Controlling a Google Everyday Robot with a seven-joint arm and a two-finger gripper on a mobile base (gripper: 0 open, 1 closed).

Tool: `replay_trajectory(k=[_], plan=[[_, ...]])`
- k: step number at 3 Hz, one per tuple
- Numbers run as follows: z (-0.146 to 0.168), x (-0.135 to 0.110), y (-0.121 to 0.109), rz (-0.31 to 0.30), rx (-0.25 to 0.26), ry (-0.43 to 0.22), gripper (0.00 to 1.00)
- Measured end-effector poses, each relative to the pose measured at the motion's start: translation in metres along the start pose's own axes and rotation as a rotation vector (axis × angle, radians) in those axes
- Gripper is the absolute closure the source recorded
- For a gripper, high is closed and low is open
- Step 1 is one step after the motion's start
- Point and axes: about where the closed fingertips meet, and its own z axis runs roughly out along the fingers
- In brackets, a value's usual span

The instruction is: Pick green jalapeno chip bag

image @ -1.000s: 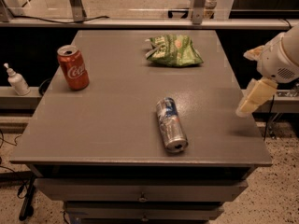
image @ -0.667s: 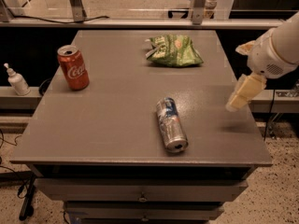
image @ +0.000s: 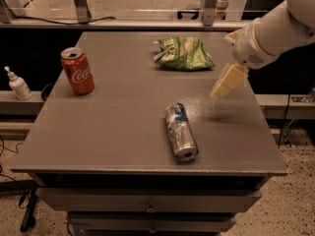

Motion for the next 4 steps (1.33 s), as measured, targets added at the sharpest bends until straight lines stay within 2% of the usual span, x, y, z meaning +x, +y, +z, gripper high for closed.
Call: replay_trajectory(k=[1,2,3,4], plan=[[0.021,-0.011,-0.023,0.033,0.010,-0.077,0.00],[0.045,-0.023,-0.047,0.095,0.009,-0.185,0.00],[0.065,-0.037,-0.061,0.139,-0.004,-0.266,0.00],[0.093,-0.048,-0.064,0.192,-0.033,-0.321,0.00]])
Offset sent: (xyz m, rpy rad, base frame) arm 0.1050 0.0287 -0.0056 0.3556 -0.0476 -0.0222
